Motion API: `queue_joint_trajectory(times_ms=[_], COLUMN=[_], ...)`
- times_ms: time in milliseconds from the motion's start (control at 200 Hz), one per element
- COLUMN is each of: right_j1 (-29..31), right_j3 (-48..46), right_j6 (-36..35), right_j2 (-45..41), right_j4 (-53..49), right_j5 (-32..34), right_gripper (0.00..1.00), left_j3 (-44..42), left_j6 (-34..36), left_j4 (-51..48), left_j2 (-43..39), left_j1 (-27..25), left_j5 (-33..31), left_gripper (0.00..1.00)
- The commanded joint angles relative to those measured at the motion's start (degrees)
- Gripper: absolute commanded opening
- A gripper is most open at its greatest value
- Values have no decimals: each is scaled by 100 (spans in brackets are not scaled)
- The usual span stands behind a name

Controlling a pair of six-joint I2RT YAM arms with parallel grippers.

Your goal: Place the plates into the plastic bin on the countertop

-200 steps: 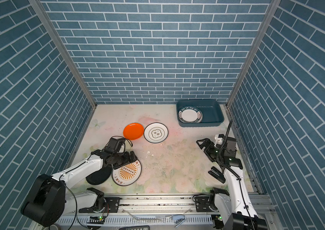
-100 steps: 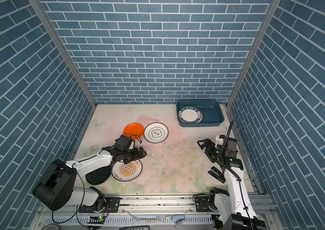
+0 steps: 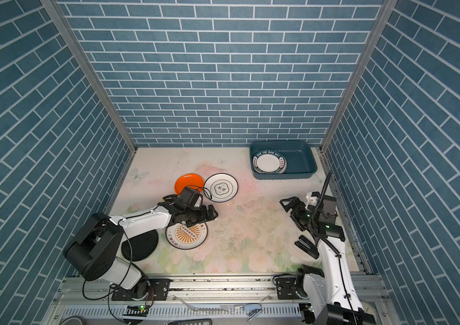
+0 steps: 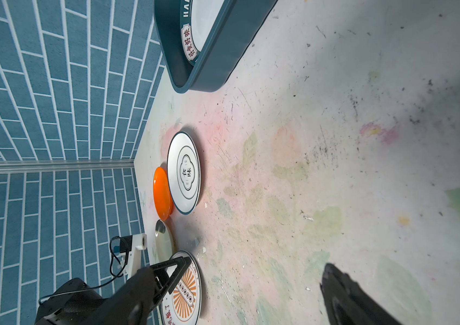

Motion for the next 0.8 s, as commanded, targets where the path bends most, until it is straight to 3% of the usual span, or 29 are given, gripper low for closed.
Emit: queue_joint_trajectory(times_ms=[0,195,500,790], right_j1=[-30,-45,-65,-65], right_j3=[94,112,176,386], right_j6=[51,55,61,64], right_j2=[-25,-78,-31,-82], right_j4=[-80,-145,-166,-284], right_j5=[25,23,27,-120], right_gripper=[93,93,93,93], left_j3=[70,303,399,491], left_j6=[-122,-110,69,199], left_j4=[-66,-162,-914,-2598], left_j2=[244,205,-902,-2355], left_j1=[-116,-222,-238,-132], left_j5=[76,117,-257,-1633], left_gripper=[100,99,99,100])
